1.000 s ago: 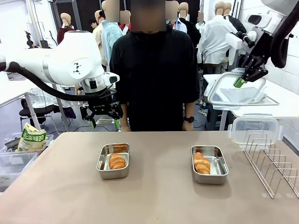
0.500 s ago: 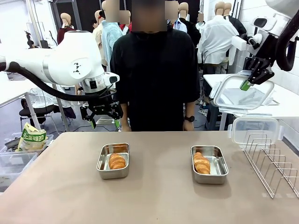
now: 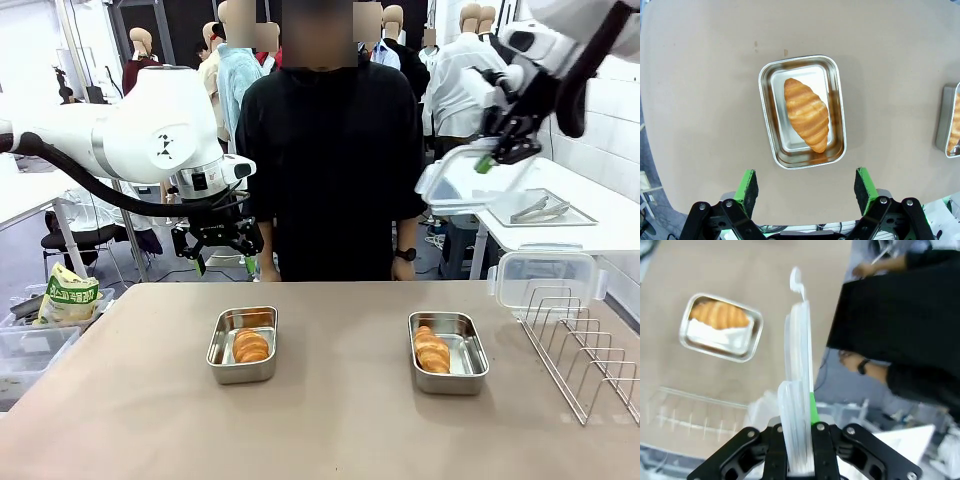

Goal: Place the bread in airtight containers.
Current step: Pick up one Airtight Container lid and hand it to the human, then release when the human grabs the Airtight Container lid.

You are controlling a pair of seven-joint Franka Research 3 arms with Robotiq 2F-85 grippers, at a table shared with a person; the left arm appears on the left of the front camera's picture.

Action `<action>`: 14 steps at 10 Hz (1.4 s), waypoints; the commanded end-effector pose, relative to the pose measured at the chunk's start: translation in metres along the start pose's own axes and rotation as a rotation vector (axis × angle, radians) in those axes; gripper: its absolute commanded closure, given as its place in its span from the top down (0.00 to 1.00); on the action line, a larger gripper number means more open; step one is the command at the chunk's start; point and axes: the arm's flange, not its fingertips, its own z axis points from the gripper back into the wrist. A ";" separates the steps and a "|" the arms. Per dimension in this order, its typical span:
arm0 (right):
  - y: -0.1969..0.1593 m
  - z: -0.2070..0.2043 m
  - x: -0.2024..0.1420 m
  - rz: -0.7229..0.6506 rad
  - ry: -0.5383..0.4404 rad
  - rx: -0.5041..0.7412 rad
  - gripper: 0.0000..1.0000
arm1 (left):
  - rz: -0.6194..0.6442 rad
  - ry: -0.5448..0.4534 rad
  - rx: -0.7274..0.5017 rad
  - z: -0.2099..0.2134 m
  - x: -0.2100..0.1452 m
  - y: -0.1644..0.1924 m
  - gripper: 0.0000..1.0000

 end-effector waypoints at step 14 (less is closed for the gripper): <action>-0.075 -0.063 0.047 0.265 -0.101 0.059 0.00 | 0.004 -0.007 0.013 0.002 0.000 0.001 1.00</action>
